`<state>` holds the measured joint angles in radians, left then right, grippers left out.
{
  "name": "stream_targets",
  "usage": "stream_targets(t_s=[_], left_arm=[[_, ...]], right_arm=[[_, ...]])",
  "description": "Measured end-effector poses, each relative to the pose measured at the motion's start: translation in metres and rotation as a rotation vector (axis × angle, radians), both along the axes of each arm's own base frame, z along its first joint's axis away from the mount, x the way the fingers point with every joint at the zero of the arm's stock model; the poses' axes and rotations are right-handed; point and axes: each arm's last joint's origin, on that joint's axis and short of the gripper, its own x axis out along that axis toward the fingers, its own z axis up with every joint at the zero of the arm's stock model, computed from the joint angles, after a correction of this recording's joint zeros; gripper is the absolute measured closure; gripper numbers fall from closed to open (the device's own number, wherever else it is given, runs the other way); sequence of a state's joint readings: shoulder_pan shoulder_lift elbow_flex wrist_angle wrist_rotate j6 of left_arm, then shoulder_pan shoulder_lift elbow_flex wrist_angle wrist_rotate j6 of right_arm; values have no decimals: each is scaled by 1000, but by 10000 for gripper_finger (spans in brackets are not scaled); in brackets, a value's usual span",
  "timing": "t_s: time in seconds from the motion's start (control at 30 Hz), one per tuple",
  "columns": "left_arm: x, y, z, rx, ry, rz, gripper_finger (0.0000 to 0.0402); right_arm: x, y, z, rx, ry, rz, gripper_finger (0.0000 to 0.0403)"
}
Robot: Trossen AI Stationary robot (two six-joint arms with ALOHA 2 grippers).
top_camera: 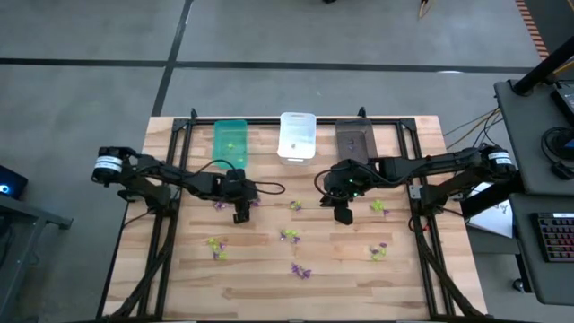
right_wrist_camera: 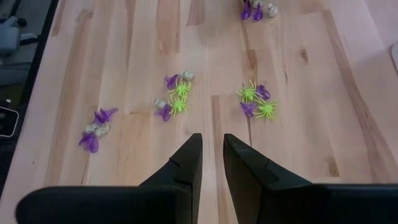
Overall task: Sort Halloween decoration
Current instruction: Put the white skull toy into the white bin
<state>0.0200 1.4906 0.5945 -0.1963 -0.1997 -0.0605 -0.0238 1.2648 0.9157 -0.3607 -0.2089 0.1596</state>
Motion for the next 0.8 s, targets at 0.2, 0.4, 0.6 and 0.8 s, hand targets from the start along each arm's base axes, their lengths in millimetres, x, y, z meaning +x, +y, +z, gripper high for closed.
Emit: stream_targets(t_s=[0.2, 0.4, 0.6, 0.8], left_arm=[[1, 0, -2, 3, 1, 1, 273], [2, 0, -2, 3, -5, 1, 275], [2, 0, -2, 1, -10, 0, 291], [3, 0, -2, -1, -15, -1, 316]], right_arm=[[0, 0, 0, 0, -1, 0, 346], [0, 0, 0, 1, -3, -1, 346], [0, 0, 0, 3, -2, -4, 346], [0, 0, 0, 3, -2, -4, 346]])
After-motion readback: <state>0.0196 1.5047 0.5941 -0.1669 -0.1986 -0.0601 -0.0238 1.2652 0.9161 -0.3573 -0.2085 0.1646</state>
